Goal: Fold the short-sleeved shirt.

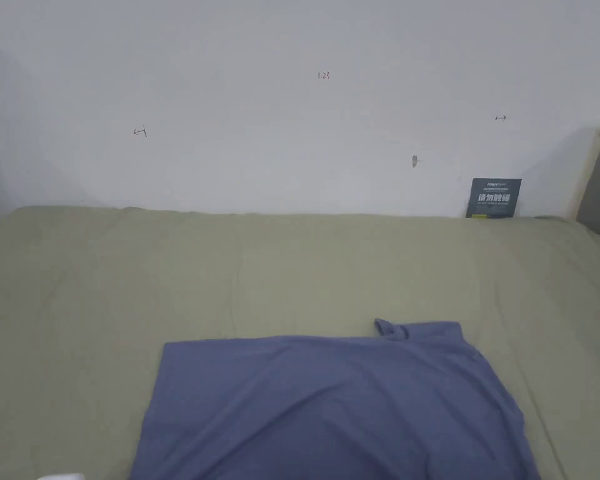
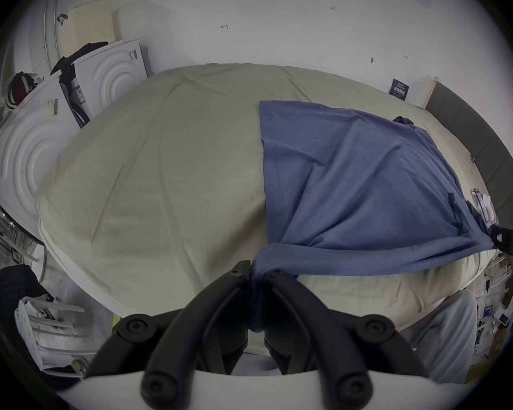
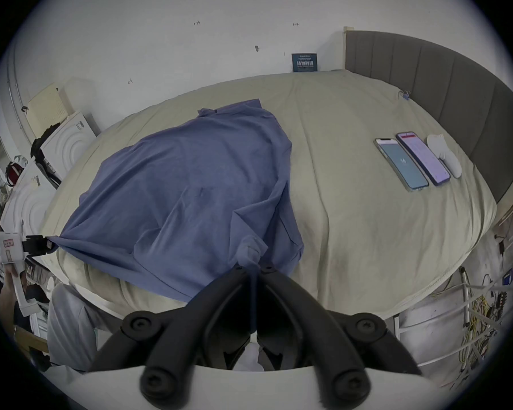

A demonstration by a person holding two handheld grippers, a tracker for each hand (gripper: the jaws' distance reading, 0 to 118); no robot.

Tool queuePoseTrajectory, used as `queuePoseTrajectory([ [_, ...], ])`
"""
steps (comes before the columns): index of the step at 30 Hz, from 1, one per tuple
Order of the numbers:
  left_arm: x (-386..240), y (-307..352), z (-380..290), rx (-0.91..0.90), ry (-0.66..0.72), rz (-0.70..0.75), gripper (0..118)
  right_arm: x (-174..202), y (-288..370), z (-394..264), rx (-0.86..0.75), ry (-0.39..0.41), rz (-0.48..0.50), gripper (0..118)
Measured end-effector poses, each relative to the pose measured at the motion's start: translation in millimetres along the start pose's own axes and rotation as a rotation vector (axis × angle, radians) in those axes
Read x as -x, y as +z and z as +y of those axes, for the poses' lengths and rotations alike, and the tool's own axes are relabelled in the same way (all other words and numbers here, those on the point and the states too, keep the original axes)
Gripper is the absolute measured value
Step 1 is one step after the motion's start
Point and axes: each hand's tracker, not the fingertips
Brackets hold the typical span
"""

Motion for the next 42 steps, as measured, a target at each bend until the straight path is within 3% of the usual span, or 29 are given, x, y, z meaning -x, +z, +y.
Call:
queuePoseTrajectory([
  [5,1,-4,-2,0.01,0.013,-0.014,7,-1,-10,-9,0.023,-0.005,-0.012,4],
  [6,4,-3,-2,0.008,0.011,-0.023,13,-1,-10,-9,0.014,-0.024,-0.017,9],
  [7,5,-3,-2,0.017,0.005,-0.036,37,-1,-8,-9,-0.004,-0.031,-0.039,27],
  [8,6,-2,-2,0.04,0.007,-0.034,97,-1,-7,-8,-0.011,-0.031,-0.064,79],
  [9,10,1,-3,0.07,0.009,-0.059,118,-1,-4,-5,-0.005,-0.034,-0.055,114],
  [10,10,7,-7,0.013,0.037,-0.079,113,-3,6,-7,-0.01,-0.057,-0.059,117],
  [11,12,11,-8,0.03,0.013,-0.05,114,-4,15,-1,-0.075,-0.042,-0.064,115],
  [16,28,35,-3,0.006,0.059,-0.069,115,5,20,8,-0.055,-0.016,-0.057,114],
  [17,32,41,-6,-0.023,0.09,-0.098,105,10,20,4,-0.059,-0.01,-0.049,101],
  [18,35,44,-7,-0.039,0.1,-0.131,81,11,20,3,-0.065,-0.009,-0.041,61],
  [19,36,47,-8,-0.023,0.082,-0.119,26,14,20,2,-0.068,-0.003,-0.046,0],
  [20,32,47,-11,-0.044,0.061,-0.1,0,17,16,0,-0.082,0.028,-0.112,0],
  [21,34,46,-12,-0.101,0.025,-0.06,0,21,15,-4,-0.12,0.053,-0.121,0],
  [23,38,43,-18,0.025,0.024,-0.086,0,26,15,-4,-0.073,0.035,-0.06,0],
  [25,35,43,-24,0.022,0.08,-0.142,0,23,18,-8,-0.092,0.032,-0.052,0],
  [27,37,41,-25,-0.011,0.045,-0.097,0,22,18,-8,-0.089,0.05,-0.066,0],
  [28,37,41,-24,-0.015,0.027,-0.1,7,20,18,-8,-0.085,0.043,-0.059,0],
  [30,33,42,-23,-0.052,0.015,-0.122,109,17,15,-6,-0.072,0.027,-0.047,0],
  [31,30,38,-22,-0.035,0.005,-0.147,118,16,15,-6,-0.072,0.03,-0.048,0],
  [36,16,5,-10,0.038,-0.098,-0.119,117,13,9,-6,-0.063,0.043,-0.06,0],
  [40,11,-22,-5,0.066,-0.074,-0.106,116,13,4,-8,-0.048,0.048,-0.056,0],
  [42,7,-22,-5,0.057,-0.046,-0.093,102,13,2,-10,-0.039,0.047,-0.064,0],
])
